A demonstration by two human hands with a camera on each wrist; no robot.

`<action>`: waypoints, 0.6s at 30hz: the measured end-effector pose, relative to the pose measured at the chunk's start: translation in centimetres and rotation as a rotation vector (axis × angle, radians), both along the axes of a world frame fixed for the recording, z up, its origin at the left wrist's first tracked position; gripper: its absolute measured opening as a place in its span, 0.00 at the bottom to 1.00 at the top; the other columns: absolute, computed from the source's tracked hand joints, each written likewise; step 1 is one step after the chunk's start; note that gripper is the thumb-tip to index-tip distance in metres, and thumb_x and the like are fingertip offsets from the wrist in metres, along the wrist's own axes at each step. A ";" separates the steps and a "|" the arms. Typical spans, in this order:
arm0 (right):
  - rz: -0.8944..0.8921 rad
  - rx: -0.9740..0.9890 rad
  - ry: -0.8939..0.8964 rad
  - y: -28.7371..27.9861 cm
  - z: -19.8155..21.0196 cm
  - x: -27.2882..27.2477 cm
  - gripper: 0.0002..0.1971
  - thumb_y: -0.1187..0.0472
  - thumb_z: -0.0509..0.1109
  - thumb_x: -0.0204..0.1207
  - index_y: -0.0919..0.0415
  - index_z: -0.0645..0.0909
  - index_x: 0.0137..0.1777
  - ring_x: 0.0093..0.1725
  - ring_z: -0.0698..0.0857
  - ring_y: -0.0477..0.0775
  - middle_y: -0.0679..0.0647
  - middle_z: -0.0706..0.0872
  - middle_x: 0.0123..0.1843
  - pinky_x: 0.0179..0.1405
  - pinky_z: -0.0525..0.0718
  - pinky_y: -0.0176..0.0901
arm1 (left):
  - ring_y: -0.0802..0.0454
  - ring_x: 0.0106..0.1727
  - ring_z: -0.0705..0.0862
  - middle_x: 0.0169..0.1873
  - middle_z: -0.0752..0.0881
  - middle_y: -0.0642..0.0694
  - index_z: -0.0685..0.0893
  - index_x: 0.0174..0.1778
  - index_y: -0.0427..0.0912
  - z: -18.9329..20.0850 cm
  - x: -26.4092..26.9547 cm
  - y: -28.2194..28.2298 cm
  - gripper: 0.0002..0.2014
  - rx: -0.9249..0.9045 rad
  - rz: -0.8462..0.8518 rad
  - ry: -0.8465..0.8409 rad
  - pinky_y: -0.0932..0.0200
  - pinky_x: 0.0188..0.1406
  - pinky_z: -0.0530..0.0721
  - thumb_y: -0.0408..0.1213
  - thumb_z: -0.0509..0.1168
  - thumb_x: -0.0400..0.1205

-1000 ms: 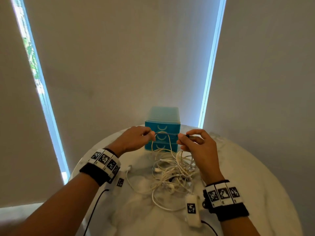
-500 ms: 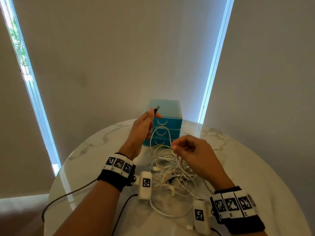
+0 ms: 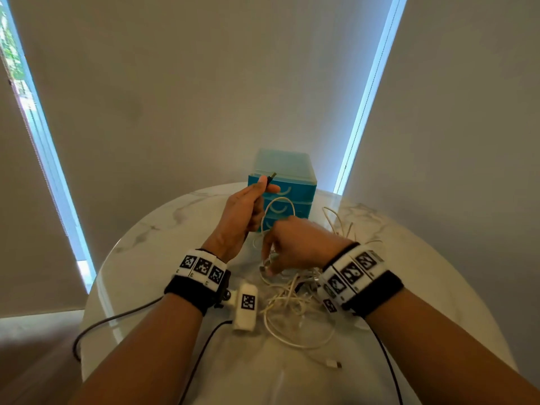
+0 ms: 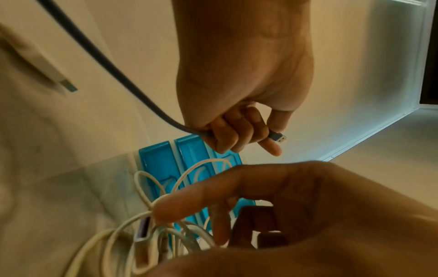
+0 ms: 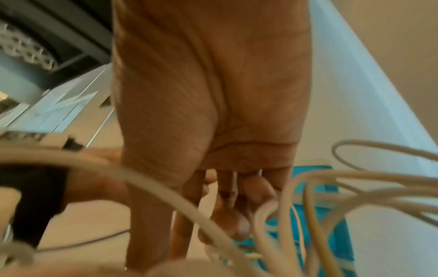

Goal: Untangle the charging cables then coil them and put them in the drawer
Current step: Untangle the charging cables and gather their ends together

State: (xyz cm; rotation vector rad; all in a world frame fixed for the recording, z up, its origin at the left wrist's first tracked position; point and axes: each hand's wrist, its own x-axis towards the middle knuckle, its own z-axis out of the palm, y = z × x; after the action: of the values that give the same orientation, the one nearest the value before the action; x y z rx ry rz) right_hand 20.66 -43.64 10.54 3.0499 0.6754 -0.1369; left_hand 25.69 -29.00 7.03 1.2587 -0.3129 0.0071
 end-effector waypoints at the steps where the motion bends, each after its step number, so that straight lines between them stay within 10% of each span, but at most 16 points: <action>1: 0.012 -0.047 0.009 0.4 -0.3 0.3 0.16 0.42 0.87 0.70 0.42 0.94 0.56 0.51 0.88 0.46 0.40 0.91 0.49 0.57 0.91 0.51 | 0.56 0.27 0.58 0.28 0.63 0.54 0.93 0.60 0.43 0.1 -0.1 0.0 0.21 0.001 0.003 -0.006 0.60 0.23 0.59 0.56 0.61 0.94; 6: 0.015 0.020 -0.028 -0.2 0.5 1.0 0.13 0.44 0.85 0.75 0.47 0.93 0.55 0.50 0.87 0.46 0.41 0.88 0.47 0.51 0.86 0.40 | 0.56 0.27 0.58 0.28 0.63 0.53 0.93 0.61 0.42 0.2 -0.5 0.4 0.22 -0.029 0.001 -0.019 0.60 0.24 0.58 0.55 0.61 0.94; 10: -0.156 0.655 -0.270 -3.1 4.3 0.9 0.13 0.45 0.89 0.72 0.50 0.91 0.46 0.42 0.90 0.39 0.40 0.92 0.43 0.39 0.82 0.29 | 0.54 0.28 0.57 0.28 0.63 0.52 0.92 0.63 0.41 0.5 -0.2 0.5 0.23 -0.057 0.006 -0.048 0.55 0.27 0.54 0.56 0.60 0.94; 15: -0.236 1.351 -0.675 -4.9 10.2 -0.1 0.14 0.53 0.89 0.75 0.59 0.92 0.52 0.38 0.97 0.50 0.51 0.96 0.45 0.42 0.95 0.42 | 0.55 0.26 0.63 0.27 0.67 0.52 0.94 0.58 0.46 0.8 -0.8 0.0 0.24 -0.040 0.032 -0.077 0.63 0.23 0.63 0.63 0.66 0.86; 18: -0.202 1.408 -0.579 -5.2 11.0 -0.2 0.12 0.55 0.87 0.77 0.59 0.93 0.56 0.45 0.97 0.51 0.51 0.96 0.48 0.49 0.96 0.44 | 0.56 0.26 0.62 0.26 0.70 0.57 0.93 0.59 0.46 1.0 -0.9 0.0 0.19 -0.019 0.041 -0.089 0.64 0.23 0.63 0.57 0.69 0.88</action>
State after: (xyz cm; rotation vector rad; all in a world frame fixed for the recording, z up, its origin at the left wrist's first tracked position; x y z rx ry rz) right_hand 20.46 -48.83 21.52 3.8724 0.4839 1.8942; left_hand 24.78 -29.02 8.06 1.2478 -0.3630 0.1009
